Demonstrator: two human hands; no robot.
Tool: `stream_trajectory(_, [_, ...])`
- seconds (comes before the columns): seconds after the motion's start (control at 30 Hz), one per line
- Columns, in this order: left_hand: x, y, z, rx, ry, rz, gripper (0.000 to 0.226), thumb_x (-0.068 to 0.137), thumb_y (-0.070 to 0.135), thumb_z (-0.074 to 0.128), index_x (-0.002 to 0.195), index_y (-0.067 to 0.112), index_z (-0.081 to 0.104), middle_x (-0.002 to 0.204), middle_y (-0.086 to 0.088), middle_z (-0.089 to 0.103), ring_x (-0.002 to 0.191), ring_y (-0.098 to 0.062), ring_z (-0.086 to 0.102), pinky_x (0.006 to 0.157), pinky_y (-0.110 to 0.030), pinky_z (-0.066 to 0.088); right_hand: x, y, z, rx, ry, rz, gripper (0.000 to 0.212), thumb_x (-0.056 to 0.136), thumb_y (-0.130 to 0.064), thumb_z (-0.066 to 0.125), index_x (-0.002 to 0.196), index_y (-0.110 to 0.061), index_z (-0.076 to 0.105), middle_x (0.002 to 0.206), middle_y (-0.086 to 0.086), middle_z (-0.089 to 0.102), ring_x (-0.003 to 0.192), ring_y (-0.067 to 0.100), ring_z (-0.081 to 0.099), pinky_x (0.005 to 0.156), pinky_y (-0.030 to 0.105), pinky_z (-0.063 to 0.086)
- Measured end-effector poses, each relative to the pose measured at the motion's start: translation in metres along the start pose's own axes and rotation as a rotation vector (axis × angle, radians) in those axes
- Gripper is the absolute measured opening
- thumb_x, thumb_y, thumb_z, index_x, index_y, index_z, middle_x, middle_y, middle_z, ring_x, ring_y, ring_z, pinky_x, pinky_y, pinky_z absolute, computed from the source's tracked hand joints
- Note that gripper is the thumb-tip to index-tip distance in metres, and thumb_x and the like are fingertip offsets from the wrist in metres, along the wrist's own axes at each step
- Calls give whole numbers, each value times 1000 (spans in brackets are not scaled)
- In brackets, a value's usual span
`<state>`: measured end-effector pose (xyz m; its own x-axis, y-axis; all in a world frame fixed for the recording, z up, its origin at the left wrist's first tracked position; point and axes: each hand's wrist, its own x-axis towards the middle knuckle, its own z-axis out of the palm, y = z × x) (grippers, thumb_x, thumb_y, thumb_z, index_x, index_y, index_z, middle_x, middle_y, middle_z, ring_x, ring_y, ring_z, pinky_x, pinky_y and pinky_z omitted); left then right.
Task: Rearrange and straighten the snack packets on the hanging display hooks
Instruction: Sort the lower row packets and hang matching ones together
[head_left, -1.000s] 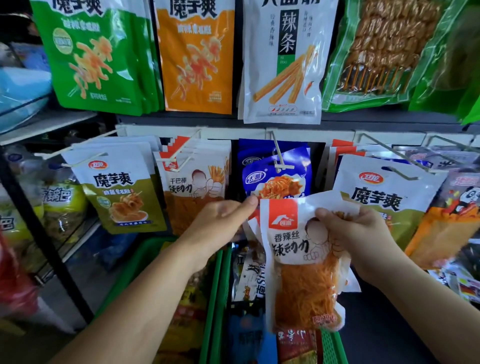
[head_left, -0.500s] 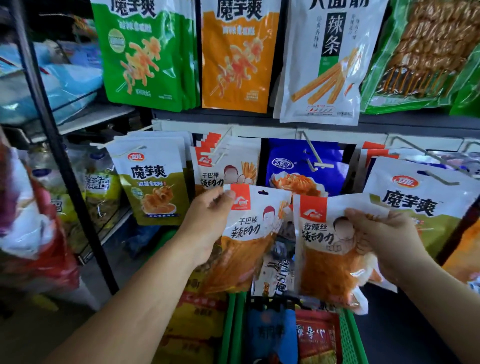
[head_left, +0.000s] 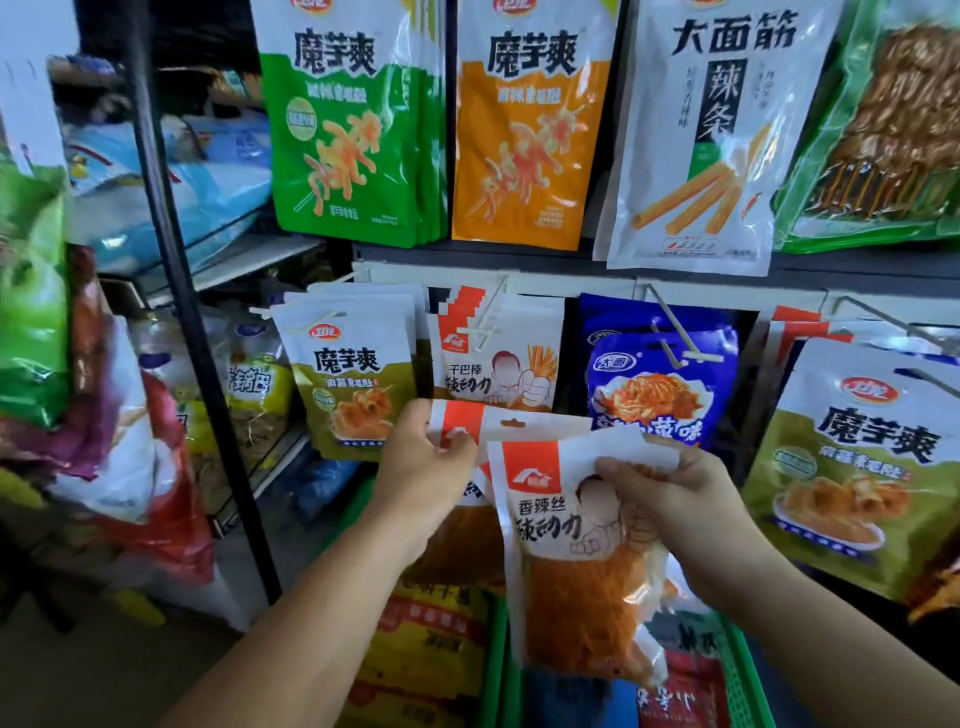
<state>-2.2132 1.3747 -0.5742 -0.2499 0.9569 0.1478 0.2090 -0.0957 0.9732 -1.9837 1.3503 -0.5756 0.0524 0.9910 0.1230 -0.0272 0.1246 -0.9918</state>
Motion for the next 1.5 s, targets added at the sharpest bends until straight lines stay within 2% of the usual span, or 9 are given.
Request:
stream_trajectory(0.17, [9, 10, -12, -82, 118, 27, 9, 98, 21, 68, 90, 19, 64, 84, -2, 73, 71, -9, 69, 53, -18, 51, 12, -10, 32, 102, -19, -3, 13, 95, 2, 67, 104, -1, 77, 93, 16, 82, 82, 30, 81, 67, 35, 63])
stream_trajectory(0.3, [26, 28, -14, -136, 119, 79, 27, 99, 20, 66, 73, 17, 59, 49, 17, 55, 46, 2, 49, 40, -8, 37, 20, -21, 44, 169, -13, -7, 16, 97, 0, 66, 110, 0, 75, 102, 19, 81, 96, 37, 79, 87, 52, 61])
stream_trajectory(0.43, [37, 34, -13, -146, 121, 74, 19, 93, 27, 75, 90, 8, 74, 85, -13, 76, 75, -20, 72, 62, -23, 55, 21, -21, 42, 187, -18, 1, 15, 97, 0, 65, 107, -2, 76, 101, 19, 81, 95, 38, 79, 87, 54, 61])
stream_trajectory(0.57, [36, 26, -14, -188, 39, 71, 10, 89, 24, 79, 81, 18, 78, 95, -22, 75, 94, -37, 74, 86, -49, 62, 22, -19, 36, 188, -31, -1, 16, 95, 1, 66, 107, -2, 76, 99, 19, 81, 91, 37, 80, 80, 47, 64])
stream_trajectory(0.73, [45, 27, -17, -303, 126, 69, 10, 91, 21, 77, 83, 15, 77, 86, -14, 76, 78, -18, 72, 74, -32, 58, 27, -16, 35, 184, -15, -9, 16, 95, 1, 67, 107, 0, 76, 99, 21, 81, 92, 40, 79, 79, 51, 65])
stream_trajectory(1.0, [72, 23, 1, -190, 243, 110, 5, 89, 24, 80, 89, 19, 80, 82, 3, 79, 81, -14, 75, 82, -43, 64, 30, -14, 40, 178, 5, 1, 17, 95, 1, 67, 110, 0, 75, 101, 22, 80, 94, 42, 78, 90, 63, 60])
stream_trajectory(1.3, [72, 12, -13, 193, 361, 123, 40, 79, 41, 85, 90, 16, 56, 83, 2, 59, 73, -15, 58, 63, -29, 48, 29, -13, 28, 174, 36, 14, 15, 94, 1, 68, 106, -1, 76, 100, 21, 81, 93, 40, 79, 89, 59, 61])
stream_trajectory(1.37, [47, 13, -10, 108, 248, 113, 41, 88, 51, 73, 88, 12, 62, 82, -3, 64, 73, -14, 61, 65, -30, 49, 28, -15, 23, 177, 40, 8, 16, 94, 1, 69, 108, 0, 76, 102, 22, 80, 95, 41, 78, 89, 60, 60])
stream_trajectory(1.5, [0, 14, 2, 27, -200, 2, 75, 83, 79, 58, 112, 10, 65, 105, -4, 72, 99, -15, 68, 96, -40, 56, 21, -21, 10, 212, 11, 15, 20, 95, 2, 66, 114, 3, 73, 105, 23, 79, 97, 40, 78, 82, 51, 64])
